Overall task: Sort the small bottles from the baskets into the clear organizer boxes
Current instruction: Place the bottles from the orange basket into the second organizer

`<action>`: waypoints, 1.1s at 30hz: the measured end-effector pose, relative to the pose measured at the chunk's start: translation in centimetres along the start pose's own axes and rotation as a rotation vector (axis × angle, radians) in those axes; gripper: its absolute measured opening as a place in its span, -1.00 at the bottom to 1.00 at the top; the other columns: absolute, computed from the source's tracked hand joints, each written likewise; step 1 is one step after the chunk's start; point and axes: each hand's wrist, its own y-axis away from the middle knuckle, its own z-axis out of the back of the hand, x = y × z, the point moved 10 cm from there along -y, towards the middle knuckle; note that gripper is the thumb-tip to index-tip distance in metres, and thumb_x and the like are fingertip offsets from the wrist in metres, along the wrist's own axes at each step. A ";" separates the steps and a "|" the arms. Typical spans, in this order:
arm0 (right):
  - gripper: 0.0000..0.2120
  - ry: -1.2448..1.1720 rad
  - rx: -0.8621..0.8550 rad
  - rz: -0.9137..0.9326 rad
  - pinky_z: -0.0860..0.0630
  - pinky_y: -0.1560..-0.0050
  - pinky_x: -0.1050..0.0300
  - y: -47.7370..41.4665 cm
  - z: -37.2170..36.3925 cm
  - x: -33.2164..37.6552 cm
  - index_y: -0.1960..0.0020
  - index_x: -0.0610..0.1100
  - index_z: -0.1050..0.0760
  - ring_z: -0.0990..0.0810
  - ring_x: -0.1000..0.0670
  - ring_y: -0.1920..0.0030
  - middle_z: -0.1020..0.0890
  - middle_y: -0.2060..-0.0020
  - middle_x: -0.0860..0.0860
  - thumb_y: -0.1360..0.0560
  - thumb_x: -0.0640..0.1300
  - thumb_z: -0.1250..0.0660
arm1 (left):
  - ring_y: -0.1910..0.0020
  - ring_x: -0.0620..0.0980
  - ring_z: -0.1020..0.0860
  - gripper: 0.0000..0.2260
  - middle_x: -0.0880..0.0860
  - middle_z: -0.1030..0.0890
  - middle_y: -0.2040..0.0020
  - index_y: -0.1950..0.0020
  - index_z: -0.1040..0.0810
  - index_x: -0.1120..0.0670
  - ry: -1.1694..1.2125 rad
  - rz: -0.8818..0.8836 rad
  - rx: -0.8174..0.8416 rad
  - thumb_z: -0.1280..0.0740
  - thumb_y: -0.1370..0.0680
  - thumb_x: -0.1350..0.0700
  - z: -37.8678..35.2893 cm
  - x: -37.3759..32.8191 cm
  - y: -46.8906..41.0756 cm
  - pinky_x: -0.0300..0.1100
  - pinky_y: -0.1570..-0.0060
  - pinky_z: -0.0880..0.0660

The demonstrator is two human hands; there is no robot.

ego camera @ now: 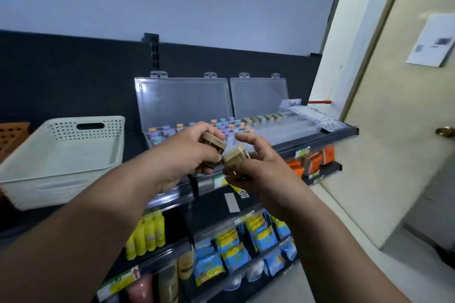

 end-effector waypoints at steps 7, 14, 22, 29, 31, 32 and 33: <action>-0.70 -0.026 -0.195 0.005 -0.55 0.02 -0.03 2.1 12.5 -0.7 -0.06 -0.06 -0.50 -0.57 -0.08 0.14 -0.59 0.12 -0.12 -0.47 -0.42 -0.30 | 0.09 0.10 -0.53 -0.73 0.24 -0.53 -0.04 -0.07 -0.52 0.17 0.410 0.131 0.170 -0.05 -0.56 0.30 -11.7 0.4 -4.0 -0.08 0.22 -0.53; -0.82 0.062 -0.394 0.036 -0.44 0.35 0.36 -0.7 21.3 -1.8 -0.01 -0.14 -0.51 -0.57 0.16 0.30 -0.63 0.21 0.00 -0.44 -0.31 -0.40 | 0.09 0.08 -0.61 -0.86 0.14 -0.65 0.08 -0.07 -0.55 0.15 0.329 0.092 0.216 -0.25 -0.57 0.28 -16.2 1.2 -10.6 0.03 -0.02 -0.55; -0.80 0.110 -0.345 0.055 -0.40 0.29 0.08 -11.0 26.6 0.2 -0.06 0.05 -0.51 -0.46 -0.01 0.36 -0.53 0.29 -0.05 -0.48 -0.18 -0.37 | 0.24 -0.05 -0.62 -0.84 0.12 -0.59 0.07 -0.06 -0.52 0.17 0.313 0.028 0.110 -0.32 -0.51 0.34 -15.9 -0.4 -21.0 -0.14 0.23 -0.62; -0.79 0.048 -0.326 0.063 -0.32 0.46 0.22 -18.0 31.6 1.0 -0.11 -0.07 -0.50 -0.36 0.05 0.43 -0.50 0.34 -0.01 -0.53 -0.28 -0.25 | 0.14 -0.04 -0.58 -0.94 -0.01 -0.62 0.20 0.05 -0.58 0.07 0.138 -0.035 0.031 -0.39 -0.49 0.18 -16.2 -2.2 -28.9 -0.08 0.04 -0.52; -0.83 0.038 -0.341 0.059 -0.32 0.47 0.23 -20.2 33.8 1.1 -0.08 -0.13 -0.50 -0.36 0.05 0.45 -0.53 0.27 -0.04 -0.52 -0.29 -0.26 | 0.21 -0.07 -0.55 -0.90 0.00 -0.61 0.19 0.03 -0.58 0.07 0.072 -0.043 0.001 -0.41 -0.48 0.20 -16.6 -2.4 -31.2 -0.19 0.16 -0.51; -0.84 0.052 -0.335 0.065 -0.32 0.47 0.22 -21.5 35.0 1.1 -0.07 -0.13 -0.50 -0.37 0.05 0.45 -0.54 0.25 -0.06 -0.52 -0.28 -0.28 | 0.24 -0.08 -0.54 -0.88 0.00 -0.61 0.18 0.01 -0.57 0.06 0.038 -0.042 -0.006 -0.42 -0.48 0.21 -17.0 -2.5 -32.3 -0.24 0.21 -0.51; -0.84 0.072 -0.319 0.075 -0.34 0.46 0.21 -22.8 36.0 1.3 -0.08 -0.11 -0.51 -0.38 0.05 0.45 -0.55 0.24 -0.06 -0.52 -0.27 -0.30 | 0.27 -0.09 -0.54 -0.85 0.01 -0.62 0.15 -0.01 -0.56 0.05 0.000 -0.041 -0.005 -0.42 -0.48 0.21 -17.4 -2.5 -33.5 -0.26 0.23 -0.51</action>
